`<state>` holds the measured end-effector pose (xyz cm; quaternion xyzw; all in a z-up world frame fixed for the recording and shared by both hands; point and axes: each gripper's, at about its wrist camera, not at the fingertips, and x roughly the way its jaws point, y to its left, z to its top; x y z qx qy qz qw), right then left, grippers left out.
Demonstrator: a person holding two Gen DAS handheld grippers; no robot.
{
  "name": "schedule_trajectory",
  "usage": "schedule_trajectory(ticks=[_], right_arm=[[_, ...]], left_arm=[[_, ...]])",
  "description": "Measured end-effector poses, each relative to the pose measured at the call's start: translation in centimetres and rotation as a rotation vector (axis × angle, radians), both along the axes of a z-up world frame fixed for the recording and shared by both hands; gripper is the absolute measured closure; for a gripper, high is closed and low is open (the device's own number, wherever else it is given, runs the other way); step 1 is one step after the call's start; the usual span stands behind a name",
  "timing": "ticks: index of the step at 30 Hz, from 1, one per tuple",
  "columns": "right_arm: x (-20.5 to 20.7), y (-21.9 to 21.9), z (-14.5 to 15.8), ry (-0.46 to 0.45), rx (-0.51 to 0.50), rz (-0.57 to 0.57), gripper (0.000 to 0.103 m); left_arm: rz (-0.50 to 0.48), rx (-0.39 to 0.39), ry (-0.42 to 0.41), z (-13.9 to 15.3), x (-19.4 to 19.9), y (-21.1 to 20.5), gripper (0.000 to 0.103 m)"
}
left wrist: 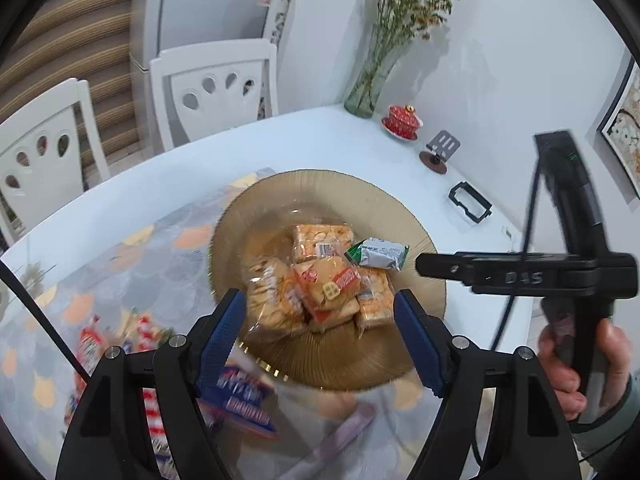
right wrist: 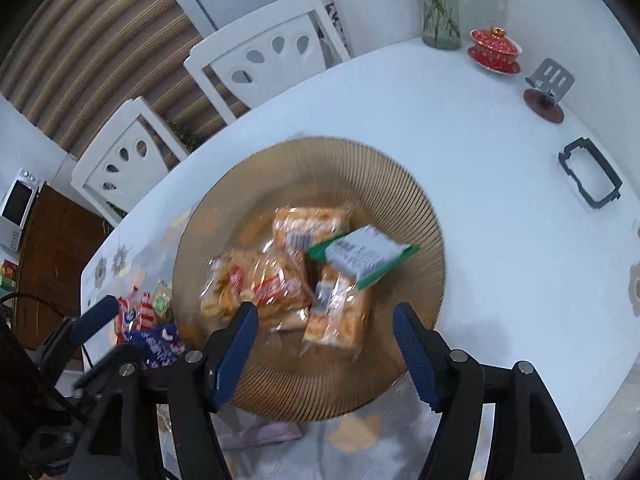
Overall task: Organize snacks
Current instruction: 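Open both tools over the amber bowl to drop the bread bag and green-white pack, then grasp the lilac stick pack with the right tool while the left tool grasps the yellow pack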
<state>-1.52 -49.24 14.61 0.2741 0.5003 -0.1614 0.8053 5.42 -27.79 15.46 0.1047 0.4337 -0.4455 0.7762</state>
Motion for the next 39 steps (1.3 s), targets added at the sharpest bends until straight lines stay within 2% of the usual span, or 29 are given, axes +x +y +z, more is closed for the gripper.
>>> schedule_trajectory(ticks=[8,12,14,21,25,30,35,39], right_arm=[[-0.1,4.8,0.7,-0.005,-0.001,0.068,0.036],[0.1,7.5,1.3,-0.015,0.002,0.107,0.036],[0.1,9.0,1.4,-0.017,0.005,0.127,0.036],[-0.1,13.6,0.1,0.010,0.037,0.178,0.036],[-0.4,15.5,-1.5,0.046,0.053,0.196,0.036],[-1.0,17.2,-3.8,0.102,0.059,0.205,0.036],[-1.7,17.8,-6.4,0.171,0.072,0.182,0.036],[-2.0,17.7,-9.3,0.236,0.107,0.146,0.036]], left_arm=[[0.095,0.003,-0.071,2.2,-1.2,7.1,0.028],[0.202,0.027,-0.102,2.6,-1.5,12.0,0.028],[0.240,0.033,-0.087,2.3,-1.5,14.1,0.028],[0.395,0.105,-0.020,-0.7,-1.1,22.1,0.028],[0.446,0.149,0.028,-3.1,-0.6,25.0,0.028],[0.490,0.154,0.118,-6.4,0.0,27.2,0.028],[0.453,0.202,0.139,-9.4,1.1,27.0,0.028],[0.403,0.185,0.123,-10.0,3.5,26.3,0.028]])
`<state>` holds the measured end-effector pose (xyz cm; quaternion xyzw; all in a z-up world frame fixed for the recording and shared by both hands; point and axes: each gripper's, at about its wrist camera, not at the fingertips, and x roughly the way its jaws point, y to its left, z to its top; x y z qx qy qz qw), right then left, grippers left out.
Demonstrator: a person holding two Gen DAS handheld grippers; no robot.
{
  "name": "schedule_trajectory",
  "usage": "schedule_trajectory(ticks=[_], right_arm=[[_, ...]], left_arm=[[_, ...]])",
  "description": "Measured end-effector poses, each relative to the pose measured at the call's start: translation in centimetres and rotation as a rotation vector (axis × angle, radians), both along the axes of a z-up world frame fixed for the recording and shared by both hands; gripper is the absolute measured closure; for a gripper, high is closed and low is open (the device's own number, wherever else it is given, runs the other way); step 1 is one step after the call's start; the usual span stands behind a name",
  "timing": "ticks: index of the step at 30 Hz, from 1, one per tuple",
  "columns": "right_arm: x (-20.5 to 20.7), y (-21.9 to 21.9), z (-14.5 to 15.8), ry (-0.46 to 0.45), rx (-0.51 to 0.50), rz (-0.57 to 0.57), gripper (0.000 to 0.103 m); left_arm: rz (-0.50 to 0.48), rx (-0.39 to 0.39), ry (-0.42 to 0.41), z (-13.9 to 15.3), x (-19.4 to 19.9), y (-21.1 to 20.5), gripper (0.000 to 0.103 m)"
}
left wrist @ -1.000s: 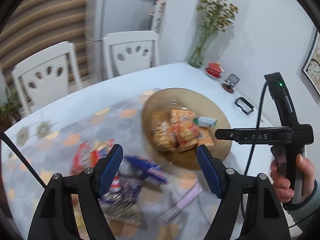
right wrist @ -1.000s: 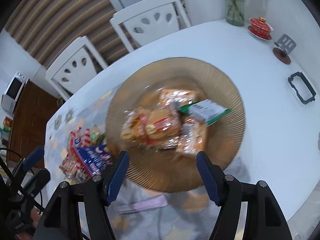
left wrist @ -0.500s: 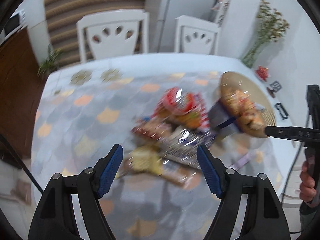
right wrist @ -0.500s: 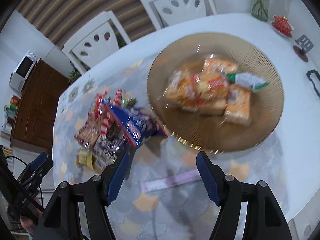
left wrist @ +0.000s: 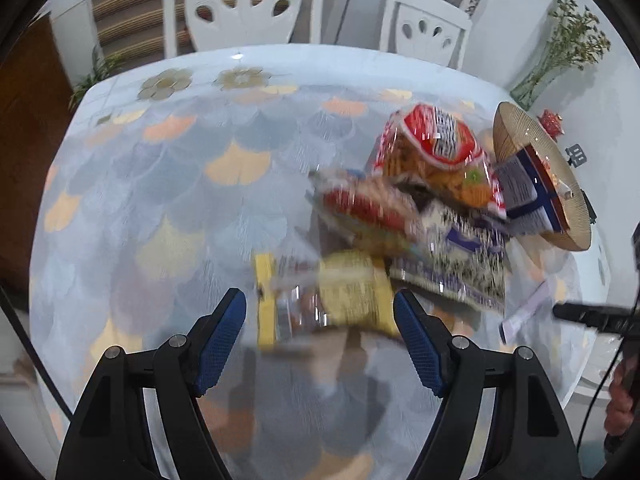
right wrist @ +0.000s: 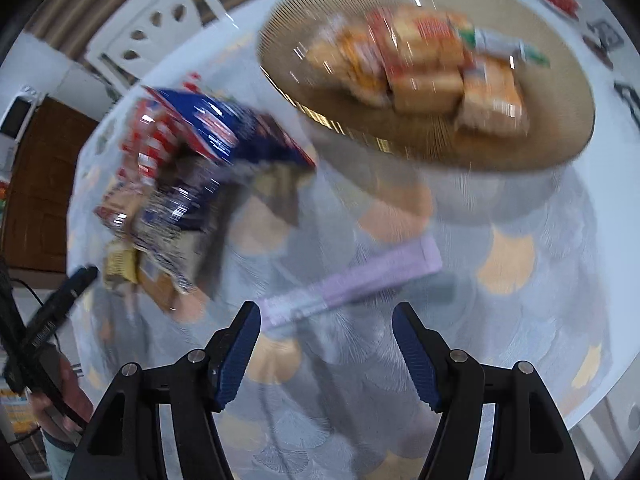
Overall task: Organize snacks
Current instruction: 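Grasp the lilac stick pack with the right tool while the left tool grasps the yellow pack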
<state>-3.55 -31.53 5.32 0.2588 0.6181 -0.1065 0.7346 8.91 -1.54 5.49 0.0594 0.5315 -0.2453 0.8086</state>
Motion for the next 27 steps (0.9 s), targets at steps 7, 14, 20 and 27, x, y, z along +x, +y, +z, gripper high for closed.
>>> schedule_trajectory(ticks=[7,14,20,27], right_arm=[[0.6,-0.7,-2.9,0.038,0.041,-0.116,0.037],[-0.7,-0.3,-3.8,0.034,0.051,-0.192,0.037],[-0.9,-0.2,-3.9,0.048,0.051,-0.194,0.037],[-0.5,-1.4,-4.1,0.041,0.087,-0.210,0.037]], left_arm=[[-0.130,-0.006,0.035,-1.5,3.8,-2.4,0.028],[-0.261,0.108,0.080,-3.7,2.3,-3.9,0.028],[-0.270,0.100,0.111,-3.3,1.5,-3.5,0.028],[-0.334,0.063,0.113,-2.9,2.6,-2.7,0.028]])
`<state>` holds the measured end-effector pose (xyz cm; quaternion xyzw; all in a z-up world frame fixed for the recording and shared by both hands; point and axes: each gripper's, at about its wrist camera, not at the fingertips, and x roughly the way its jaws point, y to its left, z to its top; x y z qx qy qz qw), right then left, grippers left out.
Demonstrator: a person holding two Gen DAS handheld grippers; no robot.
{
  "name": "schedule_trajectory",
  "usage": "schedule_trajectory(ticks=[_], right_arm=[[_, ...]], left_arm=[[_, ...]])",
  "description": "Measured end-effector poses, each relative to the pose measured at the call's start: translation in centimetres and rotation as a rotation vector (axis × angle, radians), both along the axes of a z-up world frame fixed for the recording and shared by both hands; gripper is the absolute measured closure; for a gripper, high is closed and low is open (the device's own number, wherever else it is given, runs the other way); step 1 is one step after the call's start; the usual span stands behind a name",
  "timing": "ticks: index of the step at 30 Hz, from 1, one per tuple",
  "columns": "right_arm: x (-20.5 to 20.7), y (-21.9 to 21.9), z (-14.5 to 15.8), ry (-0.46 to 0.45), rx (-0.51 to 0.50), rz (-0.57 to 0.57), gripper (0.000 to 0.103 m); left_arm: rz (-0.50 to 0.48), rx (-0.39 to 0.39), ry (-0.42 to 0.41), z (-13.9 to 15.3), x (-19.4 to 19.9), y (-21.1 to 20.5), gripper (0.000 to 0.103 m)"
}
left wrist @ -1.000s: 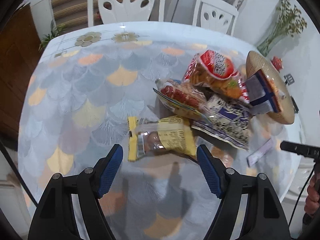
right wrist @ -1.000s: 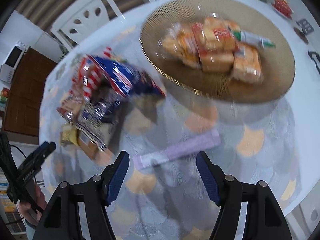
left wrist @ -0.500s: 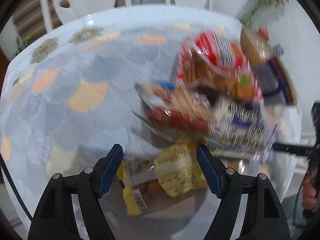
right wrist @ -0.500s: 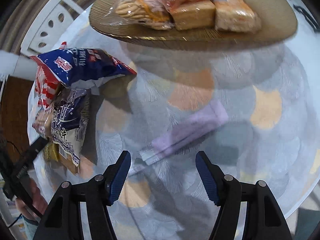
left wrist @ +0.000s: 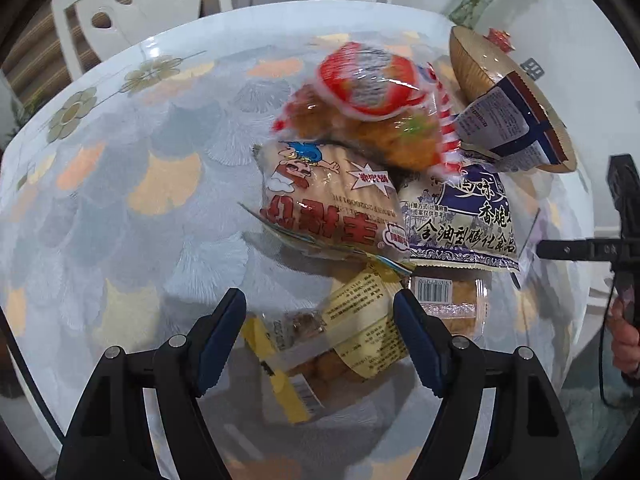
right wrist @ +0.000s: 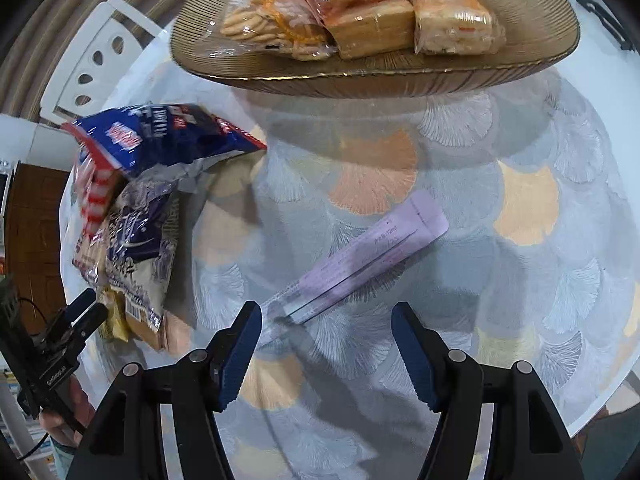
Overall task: Organize snacks
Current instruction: 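Grasp the lilac stick pack with the right tool while the left tool grasps the yellow pack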
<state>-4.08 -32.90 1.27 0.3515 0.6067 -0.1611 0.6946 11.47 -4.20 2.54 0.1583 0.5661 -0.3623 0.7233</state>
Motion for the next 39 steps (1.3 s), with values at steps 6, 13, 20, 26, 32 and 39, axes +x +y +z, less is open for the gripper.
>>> schedule_trajectory(ticks=[6,13,20,26,32,39], right_arm=[[2.1,-0.2,-0.1,0.054,-0.110,0.031,0.053],[2.2,1.6,0.2,0.051,-0.200,0.253,0.072],[1.1,3.4,0.0,0.084,-0.190,0.309,0.075],[1.8,2.5,-0.4,0.117,-0.158,0.171,0.060],[2.7,2.5,-0.3,0.168,-0.198,0.067,0.061],[2.2,6.3,0.4,0.140,-0.268,0.116,0.083]], left_arm=[[0.073,-0.011,0.017,-1.2,1.1,-0.2,0.028],[-0.109,0.063,0.131,-1.1,-5.0,-1.0,0.028],[-0.252,0.083,0.111,-0.7,-6.9,-1.1,0.028],[-0.464,0.069,0.166,0.4,-7.4,-1.5,0.028],[-0.537,0.125,0.107,-1.4,-8.7,-1.8,0.029],[-0.435,0.053,0.027,-1.4,-7.9,-1.1,0.059]])
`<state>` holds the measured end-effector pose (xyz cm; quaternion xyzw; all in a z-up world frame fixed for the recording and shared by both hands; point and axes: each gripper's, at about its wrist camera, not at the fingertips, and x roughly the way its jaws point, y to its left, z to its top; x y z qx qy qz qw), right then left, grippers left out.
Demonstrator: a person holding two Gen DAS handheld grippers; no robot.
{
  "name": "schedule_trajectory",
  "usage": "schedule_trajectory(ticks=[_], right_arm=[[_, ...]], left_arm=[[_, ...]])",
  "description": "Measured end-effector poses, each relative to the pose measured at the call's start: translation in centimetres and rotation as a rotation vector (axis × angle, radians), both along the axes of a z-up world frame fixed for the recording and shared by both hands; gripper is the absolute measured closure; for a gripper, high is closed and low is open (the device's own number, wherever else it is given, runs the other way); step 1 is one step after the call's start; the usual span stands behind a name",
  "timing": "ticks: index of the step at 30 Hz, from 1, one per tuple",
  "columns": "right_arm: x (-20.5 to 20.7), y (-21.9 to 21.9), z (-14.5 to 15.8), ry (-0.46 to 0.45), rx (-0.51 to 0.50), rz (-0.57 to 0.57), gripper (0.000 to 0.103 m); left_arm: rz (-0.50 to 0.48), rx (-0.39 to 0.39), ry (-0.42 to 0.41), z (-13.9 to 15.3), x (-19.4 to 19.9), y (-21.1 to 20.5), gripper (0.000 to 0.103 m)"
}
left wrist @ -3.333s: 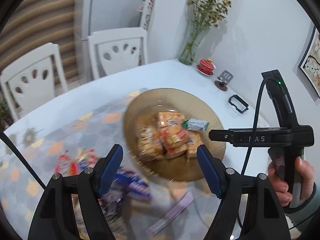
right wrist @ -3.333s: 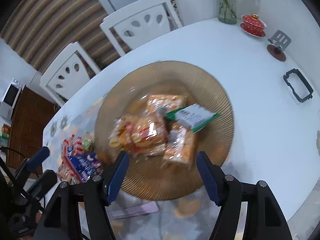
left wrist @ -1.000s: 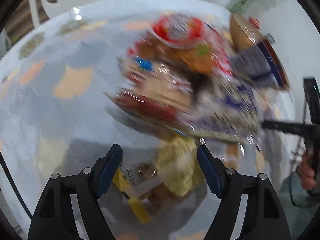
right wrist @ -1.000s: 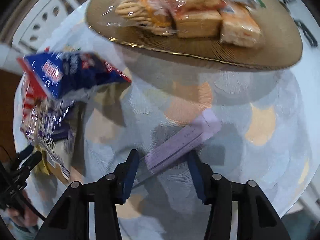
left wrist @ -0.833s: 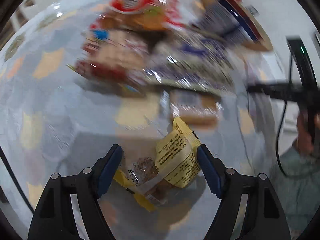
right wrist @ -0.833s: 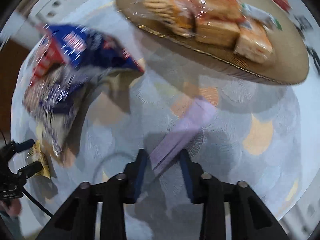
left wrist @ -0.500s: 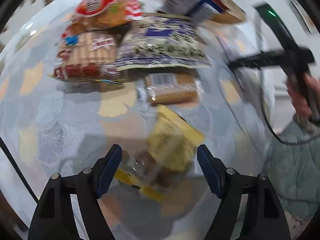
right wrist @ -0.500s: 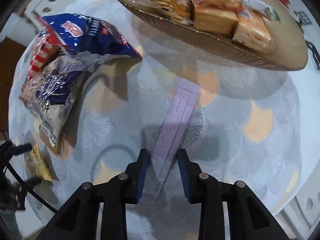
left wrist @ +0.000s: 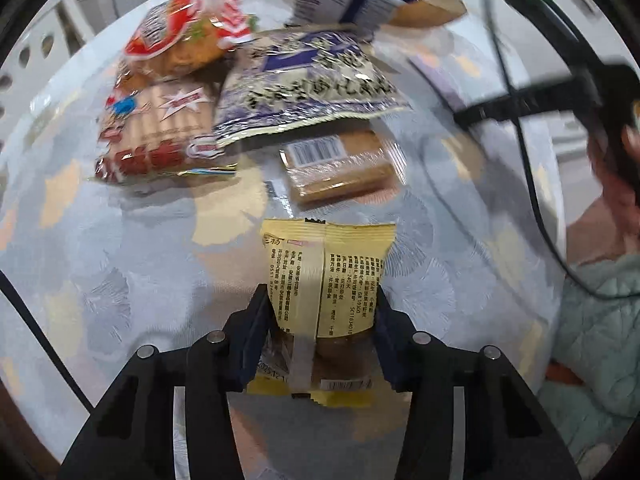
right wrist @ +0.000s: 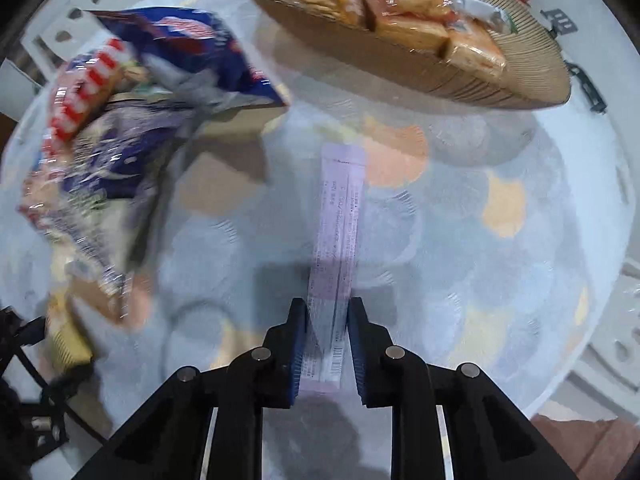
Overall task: Organize snacks
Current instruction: 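Grasp the lilac stick pack with the right tool while the left tool grasps the yellow pack, then carry both packs over the amber bowl and open both tools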
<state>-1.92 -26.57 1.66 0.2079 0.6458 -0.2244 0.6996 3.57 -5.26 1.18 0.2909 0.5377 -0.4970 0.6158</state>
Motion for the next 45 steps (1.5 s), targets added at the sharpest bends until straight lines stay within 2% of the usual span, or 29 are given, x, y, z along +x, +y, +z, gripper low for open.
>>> schedule_trajectory(ticks=[3,6,8,11,13,15,17,22,26,29,32,34,36,39,45], right_arm=[[-0.3,1.2,0.4,-0.037,0.019,0.016,0.083],[-0.1,2.2,1.4,-0.053,0.033,0.041,0.083],[-1.3,0.7,2.7,-0.071,0.047,0.065,0.083],[-1.5,0.9,3.9,-0.088,0.063,0.100,0.083],[-1.5,1.4,5.1,-0.109,0.084,0.112,0.083],[-1.8,1.8,6.2,-0.140,0.118,0.118,0.083],[-2.0,1.8,7.4,-0.181,0.151,0.131,0.083],[-2.1,1.1,11.1,-0.259,0.151,0.148,0.083],[-2.6,-0.1,14.6,-0.337,0.098,0.136,0.083],[-3.6,-2.7,17.7,-0.405,0.046,0.105,0.083],[-3.0,-4.8,19.2,-0.411,-0.001,0.068,0.083],[-2.7,-6.0,19.7,-0.405,-0.003,0.043,0.083],[-2.5,-8.0,20.1,-0.401,0.012,0.011,0.083],[-1.7,-10.2,19.6,-0.393,0.019,-0.011,0.083],[0.0,-14.8,18.7,-0.404,-0.011,-0.004,0.083]], left_arm=[[0.065,-0.033,0.040,0.1,0.8,0.6,0.060],[0.094,-0.031,0.031,0.3,0.8,0.7,0.060],[0.103,-0.025,0.037,0.6,0.8,0.7,0.060],[0.094,-0.020,0.011,1.5,0.1,-0.2,0.061],[0.082,-0.055,0.009,3.0,-0.7,-0.5,0.065],[0.091,-0.091,0.022,4.5,-0.9,-0.8,0.065],[0.098,-0.105,-0.003,5.7,-1.1,-0.9,0.065],[0.142,-0.153,-0.039,8.7,-0.1,-0.7,0.065],[0.166,-0.221,-0.035,10.7,0.4,-2.4,0.065],[0.155,-0.288,-0.051,13.1,0.7,-4.5,0.065],[0.116,-0.323,-0.109,15.8,0.8,-7.7,0.065],[0.092,-0.321,-0.108,17.0,1.1,-10.5,0.065],[0.096,-0.290,-0.079,17.4,1.9,-13.3,0.065],[0.103,-0.286,-0.049,17.6,2.6,-16.6,0.065],[0.084,-0.273,-0.078,17.1,2.8,-22.9,0.065]])
